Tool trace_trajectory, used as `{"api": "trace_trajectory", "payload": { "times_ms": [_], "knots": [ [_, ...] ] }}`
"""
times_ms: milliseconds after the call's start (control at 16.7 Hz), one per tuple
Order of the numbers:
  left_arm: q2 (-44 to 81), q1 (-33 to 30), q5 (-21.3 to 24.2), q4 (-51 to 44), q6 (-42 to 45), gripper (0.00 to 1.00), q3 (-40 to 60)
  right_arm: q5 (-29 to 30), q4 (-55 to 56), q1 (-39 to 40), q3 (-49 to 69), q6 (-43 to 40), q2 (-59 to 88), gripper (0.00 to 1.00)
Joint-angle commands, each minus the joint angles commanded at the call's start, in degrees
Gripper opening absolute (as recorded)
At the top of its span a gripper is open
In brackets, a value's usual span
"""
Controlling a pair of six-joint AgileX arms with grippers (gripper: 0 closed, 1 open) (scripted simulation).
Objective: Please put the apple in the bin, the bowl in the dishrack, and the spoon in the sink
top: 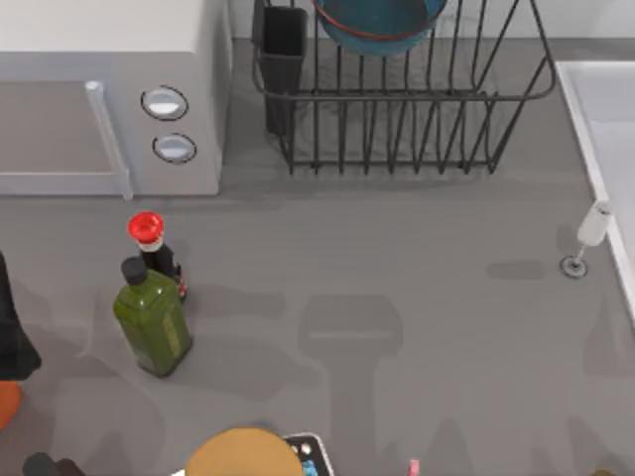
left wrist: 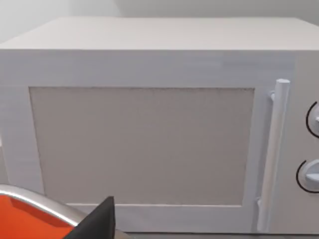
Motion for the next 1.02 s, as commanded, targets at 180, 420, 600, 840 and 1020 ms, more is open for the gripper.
{"api": "trace_trajectory", "payload": {
  "times_ms": [180,420,600,840,1020],
  "knots": [
    [0.00,0.00,0.00,0.00,0.00,1.00,0.00,0.00,-1.14,-0.42,0.88,-1.75,1.41,1.00],
    [0.00,0.00,0.00,0.00,0.00,1.00,0.00,0.02,-7.54,-2.75,5.80,-12.56,9.27,1.00],
    [0.00,0.00,0.00,0.00,0.00,1.00,0.00,0.04,-14.87,-5.42,11.44,-26.96,18.28,1.00],
    [0.00,0.00,0.00,0.00,0.00,1.00,0.00,0.07,-26.43,-9.64,20.34,-52.53,32.49,1.00],
    [0.00,0.00,0.00,0.00,0.00,1.00,0.00,0.10,-35.49,-12.94,27.30,-73.75,43.60,1.00]
  ]
}}
